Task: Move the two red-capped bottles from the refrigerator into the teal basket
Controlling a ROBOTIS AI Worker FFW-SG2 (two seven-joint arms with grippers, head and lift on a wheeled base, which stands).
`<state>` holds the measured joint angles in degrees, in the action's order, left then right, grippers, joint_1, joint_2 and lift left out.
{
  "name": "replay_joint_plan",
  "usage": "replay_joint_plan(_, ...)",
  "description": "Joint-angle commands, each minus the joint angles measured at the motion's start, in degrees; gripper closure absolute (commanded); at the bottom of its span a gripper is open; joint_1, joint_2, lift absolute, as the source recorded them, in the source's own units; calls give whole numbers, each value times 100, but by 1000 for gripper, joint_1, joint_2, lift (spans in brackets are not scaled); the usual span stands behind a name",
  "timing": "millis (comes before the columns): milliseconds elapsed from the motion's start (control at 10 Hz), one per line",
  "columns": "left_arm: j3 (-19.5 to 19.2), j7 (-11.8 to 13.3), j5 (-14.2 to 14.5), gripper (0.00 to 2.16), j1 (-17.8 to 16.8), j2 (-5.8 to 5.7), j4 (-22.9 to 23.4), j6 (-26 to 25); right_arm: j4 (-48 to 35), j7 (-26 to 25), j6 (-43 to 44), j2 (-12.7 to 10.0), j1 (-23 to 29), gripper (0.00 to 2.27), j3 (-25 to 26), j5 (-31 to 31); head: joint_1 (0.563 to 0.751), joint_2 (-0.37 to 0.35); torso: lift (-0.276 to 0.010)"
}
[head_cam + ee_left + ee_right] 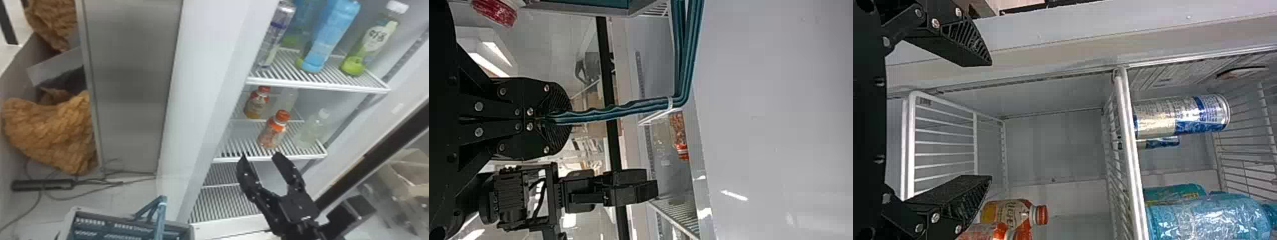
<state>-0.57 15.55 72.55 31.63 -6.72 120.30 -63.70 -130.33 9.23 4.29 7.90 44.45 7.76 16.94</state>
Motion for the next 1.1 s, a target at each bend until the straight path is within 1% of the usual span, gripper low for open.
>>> replay_joint_plan(0, 0, 0, 0, 1164, 1, -5, 0, 14, -23, 0, -7, -8, -2, 226, 12, -60, 695, -350, -224)
replay_joint_plan(1000, 23, 0, 0, 1164, -27, -5, 0, 14, -108, -35, -7, -26, 12, 226, 58, -197, 695, -350, -224)
